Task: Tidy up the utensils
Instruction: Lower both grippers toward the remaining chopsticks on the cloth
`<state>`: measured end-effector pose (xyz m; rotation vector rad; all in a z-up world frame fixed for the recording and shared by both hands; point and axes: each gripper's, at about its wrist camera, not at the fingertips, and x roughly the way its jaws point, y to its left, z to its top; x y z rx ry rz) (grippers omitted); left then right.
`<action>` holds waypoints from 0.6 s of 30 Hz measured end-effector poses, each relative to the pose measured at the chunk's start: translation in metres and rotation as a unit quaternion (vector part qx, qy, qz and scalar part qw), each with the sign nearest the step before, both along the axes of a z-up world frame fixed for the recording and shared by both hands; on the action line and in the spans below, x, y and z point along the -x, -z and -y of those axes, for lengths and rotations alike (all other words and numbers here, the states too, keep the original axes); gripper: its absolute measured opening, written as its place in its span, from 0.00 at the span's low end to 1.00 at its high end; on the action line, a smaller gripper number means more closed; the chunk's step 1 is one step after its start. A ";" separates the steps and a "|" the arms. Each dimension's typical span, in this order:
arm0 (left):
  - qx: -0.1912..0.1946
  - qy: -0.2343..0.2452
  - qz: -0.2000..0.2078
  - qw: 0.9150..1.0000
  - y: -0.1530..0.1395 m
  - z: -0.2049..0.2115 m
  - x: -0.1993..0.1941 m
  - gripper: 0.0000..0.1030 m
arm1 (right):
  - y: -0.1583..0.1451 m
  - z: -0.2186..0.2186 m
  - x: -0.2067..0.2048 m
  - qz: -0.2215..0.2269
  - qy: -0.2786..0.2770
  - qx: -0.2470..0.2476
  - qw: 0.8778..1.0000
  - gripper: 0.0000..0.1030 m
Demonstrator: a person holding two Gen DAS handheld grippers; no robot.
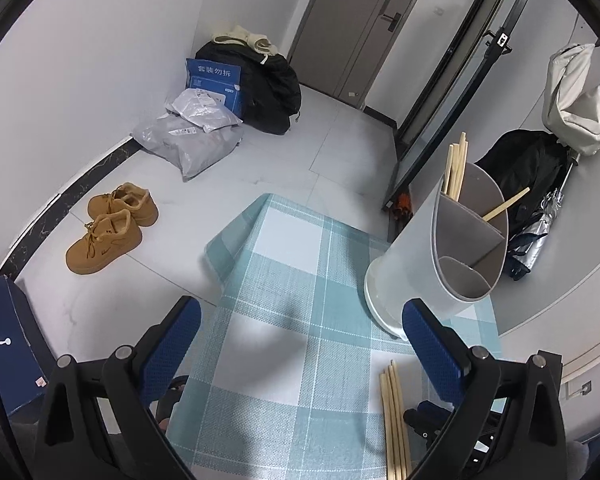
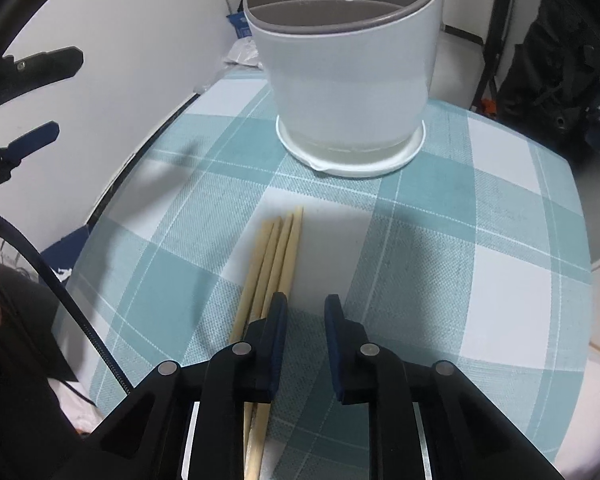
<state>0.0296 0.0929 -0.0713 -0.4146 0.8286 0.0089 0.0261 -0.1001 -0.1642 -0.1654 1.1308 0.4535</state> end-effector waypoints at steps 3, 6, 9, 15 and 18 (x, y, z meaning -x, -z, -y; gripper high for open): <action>0.003 0.004 -0.007 1.000 0.003 0.001 -0.002 0.96 | -0.001 0.000 -0.007 -0.005 -0.011 0.007 1.000 0.17; 0.002 0.005 -0.014 1.000 0.005 0.002 -0.003 0.96 | -0.001 -0.004 -0.013 -0.007 -0.026 0.021 0.999 0.16; 0.003 0.006 -0.012 1.000 0.004 0.003 -0.003 0.96 | -0.001 -0.010 -0.016 -0.005 -0.039 0.031 0.999 0.16; -0.020 0.003 -0.003 1.000 0.003 0.004 -0.001 0.96 | 0.004 -0.023 -0.032 -0.001 -0.050 0.049 0.998 0.14; -0.012 -0.005 -0.005 1.000 0.006 -0.001 -0.002 0.96 | 0.005 -0.026 -0.038 0.001 -0.045 0.046 0.998 0.10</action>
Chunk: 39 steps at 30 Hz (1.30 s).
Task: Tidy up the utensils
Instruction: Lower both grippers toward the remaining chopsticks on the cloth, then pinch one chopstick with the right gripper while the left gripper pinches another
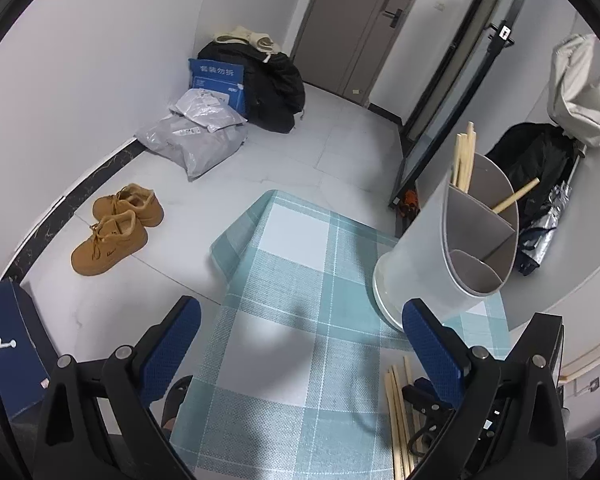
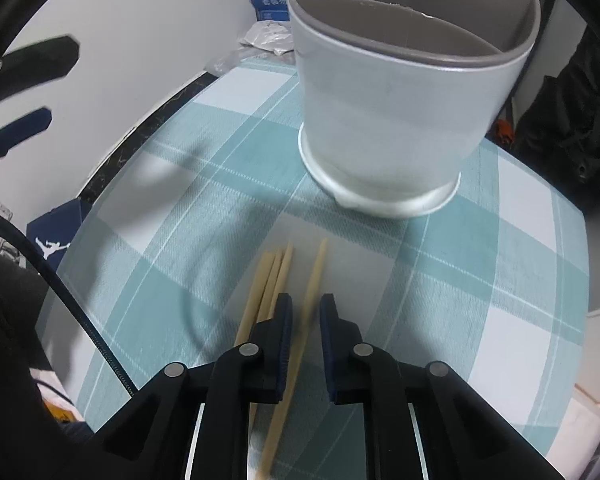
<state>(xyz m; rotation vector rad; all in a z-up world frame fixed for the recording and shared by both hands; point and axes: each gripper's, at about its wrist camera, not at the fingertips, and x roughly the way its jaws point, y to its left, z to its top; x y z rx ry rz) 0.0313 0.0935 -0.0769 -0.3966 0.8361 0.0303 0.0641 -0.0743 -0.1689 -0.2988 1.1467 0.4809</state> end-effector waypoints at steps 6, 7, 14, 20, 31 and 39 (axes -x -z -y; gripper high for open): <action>-0.009 -0.011 -0.005 1.000 0.001 0.003 -0.001 0.96 | -0.001 0.010 0.012 -0.003 0.021 -0.039 0.999 0.05; -0.015 -0.010 -0.010 1.000 0.003 0.005 -0.002 0.96 | -0.001 0.012 0.011 -0.004 0.024 -0.045 0.999 0.05; -0.030 0.011 -0.035 0.999 0.014 0.022 -0.003 0.96 | -0.013 0.029 0.020 0.002 0.037 -0.075 0.996 0.05; -0.041 0.036 -0.062 0.997 0.024 0.040 -0.003 0.96 | -0.023 0.062 0.021 0.001 0.080 -0.128 0.989 0.05; -0.096 0.095 -0.116 0.984 0.045 0.079 0.006 0.96 | -0.057 0.110 0.027 0.027 0.125 -0.220 0.967 0.05; -0.107 0.113 -0.152 0.976 0.058 0.095 0.009 0.96 | -0.075 0.135 0.030 0.051 0.146 -0.262 0.953 0.05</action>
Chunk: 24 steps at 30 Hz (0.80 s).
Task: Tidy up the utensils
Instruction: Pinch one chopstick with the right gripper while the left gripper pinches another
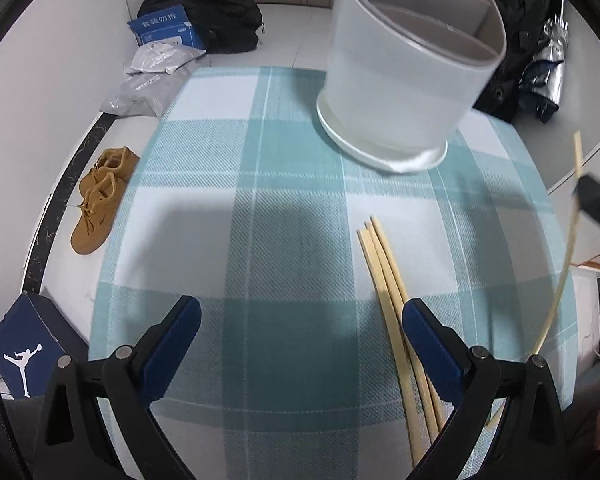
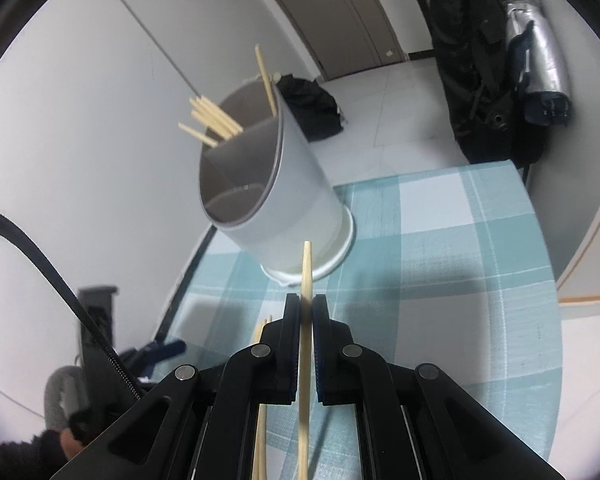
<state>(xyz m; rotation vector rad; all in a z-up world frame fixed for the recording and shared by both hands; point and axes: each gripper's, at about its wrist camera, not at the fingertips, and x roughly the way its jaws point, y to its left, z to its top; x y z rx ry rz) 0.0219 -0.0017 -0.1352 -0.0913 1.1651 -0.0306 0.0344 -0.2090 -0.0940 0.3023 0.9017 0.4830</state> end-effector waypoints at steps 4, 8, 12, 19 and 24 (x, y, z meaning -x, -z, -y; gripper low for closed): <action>-0.009 -0.009 -0.018 1.000 0.008 0.004 0.000 0.96 | -0.007 0.007 0.005 0.014 0.007 -0.010 1.000 0.05; -0.051 -0.006 -0.017 0.999 0.008 0.012 -0.002 0.96 | -0.010 0.013 0.008 0.023 0.010 -0.021 0.999 0.05; -0.068 -0.002 -0.010 0.998 0.006 0.015 -0.002 0.96 | -0.018 0.019 0.013 0.033 0.010 -0.022 0.999 0.05; -0.057 0.010 -0.020 0.998 0.006 0.019 -0.011 0.91 | -0.020 0.028 0.018 0.031 0.015 -0.031 0.999 0.05; -0.049 0.020 -0.030 0.998 0.004 0.021 -0.016 0.81 | -0.021 0.027 0.018 0.035 0.013 -0.031 0.999 0.05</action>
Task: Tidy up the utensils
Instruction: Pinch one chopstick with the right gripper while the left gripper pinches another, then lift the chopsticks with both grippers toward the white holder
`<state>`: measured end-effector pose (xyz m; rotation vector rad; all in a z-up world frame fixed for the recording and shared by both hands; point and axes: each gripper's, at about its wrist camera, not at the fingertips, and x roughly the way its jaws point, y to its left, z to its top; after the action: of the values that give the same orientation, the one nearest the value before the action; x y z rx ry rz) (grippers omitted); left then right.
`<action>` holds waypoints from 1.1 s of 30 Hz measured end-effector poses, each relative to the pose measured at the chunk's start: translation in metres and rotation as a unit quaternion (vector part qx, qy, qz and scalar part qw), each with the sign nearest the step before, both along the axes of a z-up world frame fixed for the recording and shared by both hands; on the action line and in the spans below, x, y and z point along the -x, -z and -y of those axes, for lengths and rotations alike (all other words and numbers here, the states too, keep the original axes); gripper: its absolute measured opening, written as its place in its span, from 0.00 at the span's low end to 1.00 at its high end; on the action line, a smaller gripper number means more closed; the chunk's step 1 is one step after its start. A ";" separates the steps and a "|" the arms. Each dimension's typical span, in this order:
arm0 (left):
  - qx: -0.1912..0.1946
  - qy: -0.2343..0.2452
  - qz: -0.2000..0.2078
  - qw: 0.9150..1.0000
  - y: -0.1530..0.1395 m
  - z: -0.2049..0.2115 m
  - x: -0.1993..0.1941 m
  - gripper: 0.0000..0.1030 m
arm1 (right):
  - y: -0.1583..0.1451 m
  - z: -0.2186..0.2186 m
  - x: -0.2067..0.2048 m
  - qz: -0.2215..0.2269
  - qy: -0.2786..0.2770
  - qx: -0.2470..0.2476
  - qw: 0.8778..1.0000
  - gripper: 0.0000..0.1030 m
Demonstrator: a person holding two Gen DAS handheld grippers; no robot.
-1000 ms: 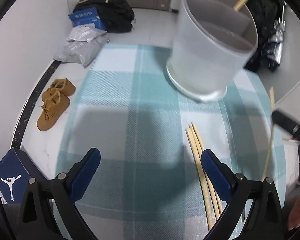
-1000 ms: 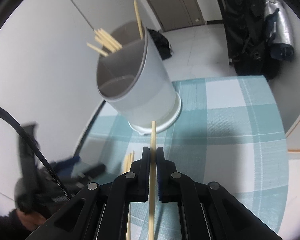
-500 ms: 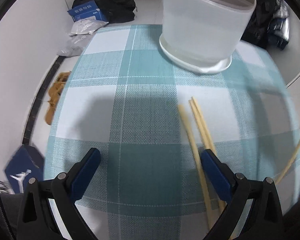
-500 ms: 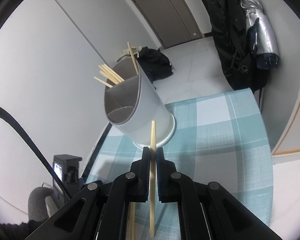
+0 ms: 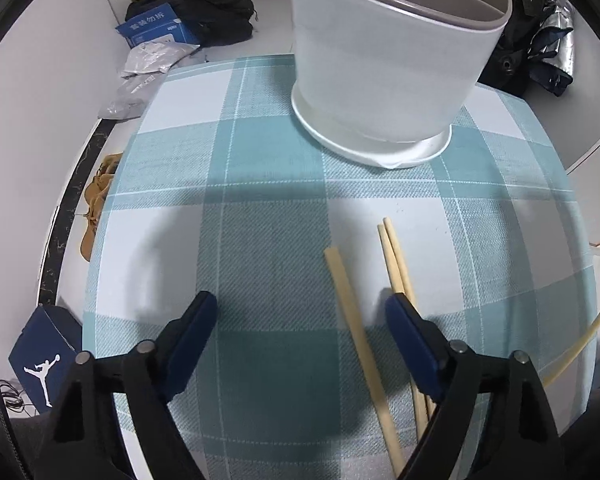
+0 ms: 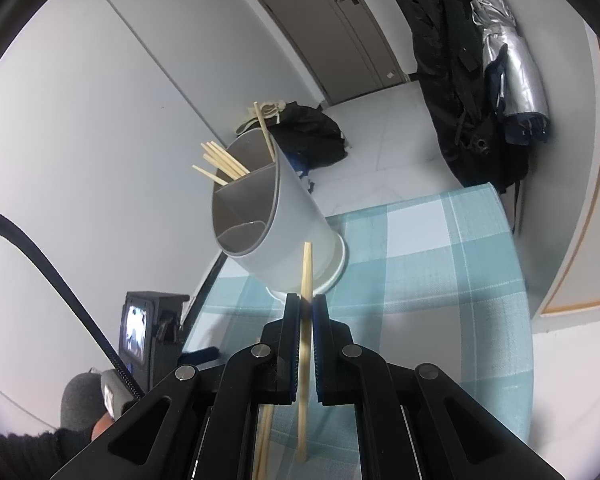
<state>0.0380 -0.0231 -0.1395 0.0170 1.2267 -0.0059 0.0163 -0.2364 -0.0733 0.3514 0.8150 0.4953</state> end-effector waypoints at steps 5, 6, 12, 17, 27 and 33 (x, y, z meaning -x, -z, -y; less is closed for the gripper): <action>-0.002 0.013 -0.013 1.000 -0.006 0.011 -0.008 0.36 | 0.001 0.002 -0.003 -0.004 0.004 -0.006 1.000 0.05; 0.007 0.016 -0.020 1.000 -0.007 0.012 -0.011 0.29 | 0.001 0.003 -0.004 -0.005 0.005 -0.009 1.000 0.05; -0.004 0.006 -0.024 1.000 -0.007 0.015 -0.011 0.05 | 0.001 0.003 -0.007 -0.006 0.003 -0.017 1.000 0.05; 0.007 -0.007 -0.021 1.000 -0.005 0.012 -0.014 0.03 | 0.001 0.003 -0.008 -0.004 0.002 -0.013 1.000 0.05; 0.064 -0.025 0.020 0.997 -0.020 0.004 -0.019 0.03 | -0.006 -0.005 -0.002 0.013 0.000 -0.008 1.000 0.05; 0.091 -0.022 0.090 0.992 -0.050 0.000 -0.009 0.03 | -0.004 -0.014 0.005 0.020 -0.008 0.008 1.000 0.05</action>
<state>0.0468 -0.0227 -0.0892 -0.1654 1.0420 -0.0772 0.0115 -0.2224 -0.0694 0.3197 0.7831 0.5100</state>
